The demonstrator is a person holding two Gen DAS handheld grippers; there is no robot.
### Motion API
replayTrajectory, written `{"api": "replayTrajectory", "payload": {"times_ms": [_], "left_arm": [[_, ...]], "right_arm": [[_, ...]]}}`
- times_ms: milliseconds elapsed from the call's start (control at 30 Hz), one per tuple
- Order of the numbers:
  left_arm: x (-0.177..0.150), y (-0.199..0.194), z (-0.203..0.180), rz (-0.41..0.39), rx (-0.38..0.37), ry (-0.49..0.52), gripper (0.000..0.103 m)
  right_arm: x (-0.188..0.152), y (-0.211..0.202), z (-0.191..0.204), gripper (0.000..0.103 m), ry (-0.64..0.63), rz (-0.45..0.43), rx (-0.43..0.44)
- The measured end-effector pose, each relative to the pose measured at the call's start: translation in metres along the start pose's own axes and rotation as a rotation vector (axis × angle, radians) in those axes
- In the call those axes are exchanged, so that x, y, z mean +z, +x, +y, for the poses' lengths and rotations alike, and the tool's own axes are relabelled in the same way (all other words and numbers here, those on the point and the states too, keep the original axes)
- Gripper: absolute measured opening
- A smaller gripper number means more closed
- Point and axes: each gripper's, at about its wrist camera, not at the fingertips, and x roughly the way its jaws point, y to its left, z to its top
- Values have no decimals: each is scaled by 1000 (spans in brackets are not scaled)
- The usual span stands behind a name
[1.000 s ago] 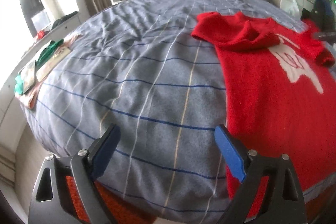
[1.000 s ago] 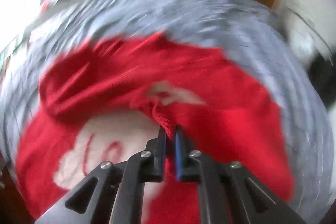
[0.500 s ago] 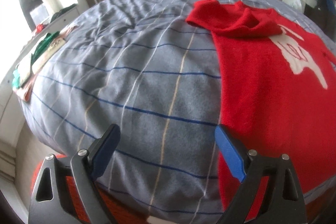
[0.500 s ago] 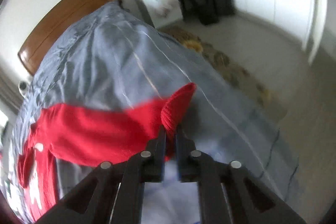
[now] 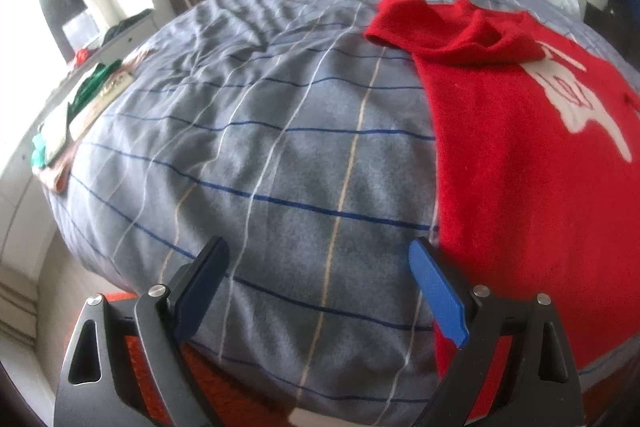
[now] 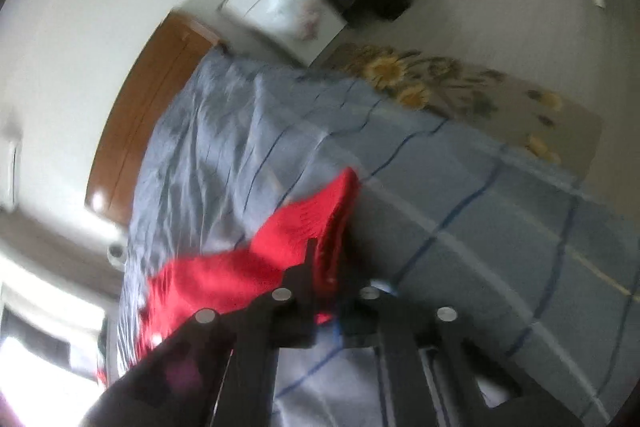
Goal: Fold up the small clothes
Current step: 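Grasp a sweater sleeve cuff with the right gripper and pull it outward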
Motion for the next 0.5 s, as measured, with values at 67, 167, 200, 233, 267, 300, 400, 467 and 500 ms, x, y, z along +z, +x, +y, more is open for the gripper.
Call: {"api": "replayTrajectory", "payload": {"times_ms": [67, 167, 200, 233, 267, 300, 400, 467, 500], "left_arm": [[0, 0, 0, -1, 0, 5, 92], [1, 2, 0, 4, -1, 5, 92], [1, 3, 0, 5, -2, 3, 92], [1, 2, 0, 4, -2, 2, 92], [1, 2, 0, 3, -1, 3, 92], [2, 3, -1, 3, -1, 4, 92], [2, 3, -1, 3, 0, 6, 92], [2, 3, -1, 1, 3, 9, 92], [2, 2, -1, -1, 4, 11, 92]], "right_arm": [[-4, -6, -15, 3, 15, -29, -13], [-9, 6, -38, 0, 43, -16, -12], [-9, 6, -36, 0, 31, -25, -13], [-9, 7, -34, 0, 24, -19, -16], [-7, 7, -34, 1, 26, -8, -9], [-5, 5, -36, 1, 36, -3, 11], [1, -1, -40, 2, 42, 17, 40], [1, -5, -36, 3, 2, 19, 14], [1, -9, -35, 4, -5, 6, -3]]}}
